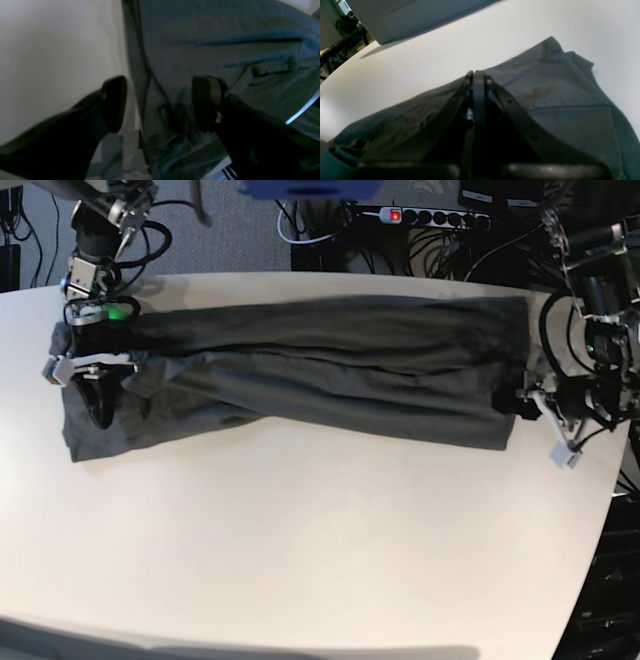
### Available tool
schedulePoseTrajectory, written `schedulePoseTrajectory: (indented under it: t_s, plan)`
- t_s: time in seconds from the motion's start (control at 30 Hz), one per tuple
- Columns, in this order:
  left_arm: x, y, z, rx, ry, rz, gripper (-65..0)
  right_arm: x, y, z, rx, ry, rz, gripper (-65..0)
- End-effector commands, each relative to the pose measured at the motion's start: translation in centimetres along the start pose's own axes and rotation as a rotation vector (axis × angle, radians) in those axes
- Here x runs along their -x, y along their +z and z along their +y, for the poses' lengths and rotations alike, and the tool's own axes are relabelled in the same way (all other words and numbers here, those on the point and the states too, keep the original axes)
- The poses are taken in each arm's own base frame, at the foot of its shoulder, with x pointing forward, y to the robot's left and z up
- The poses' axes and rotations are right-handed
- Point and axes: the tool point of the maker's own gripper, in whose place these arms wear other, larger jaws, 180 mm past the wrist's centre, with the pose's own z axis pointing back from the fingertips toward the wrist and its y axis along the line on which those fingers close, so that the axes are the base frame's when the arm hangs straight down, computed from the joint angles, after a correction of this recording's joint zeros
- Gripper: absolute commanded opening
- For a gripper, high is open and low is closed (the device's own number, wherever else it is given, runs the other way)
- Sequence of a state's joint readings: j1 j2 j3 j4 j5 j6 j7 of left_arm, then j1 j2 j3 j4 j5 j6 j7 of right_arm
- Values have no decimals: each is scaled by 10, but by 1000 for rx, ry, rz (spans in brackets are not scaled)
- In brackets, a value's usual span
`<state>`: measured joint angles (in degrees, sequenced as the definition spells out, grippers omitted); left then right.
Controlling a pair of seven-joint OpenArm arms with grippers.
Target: Fold the T-shirt properly
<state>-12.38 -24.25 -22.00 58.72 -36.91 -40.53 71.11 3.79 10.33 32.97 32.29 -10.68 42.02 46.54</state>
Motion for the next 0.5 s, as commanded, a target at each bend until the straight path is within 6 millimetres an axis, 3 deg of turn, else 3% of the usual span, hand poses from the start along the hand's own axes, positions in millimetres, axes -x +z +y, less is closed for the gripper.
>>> schedulePoseTrajectory:
  t_s: [0.0,0.2,0.47]
  plan:
    - [14,1,11,-53,-7,87,-239,79,33,6,-5,34,354,-644]
    - [15,1,10,-52,-11,100,-239,79,33,6,-5,34,354,-644]
    - [32,0,7,-54,-40,209,-239,80,33,6,-5,32,354,-644]
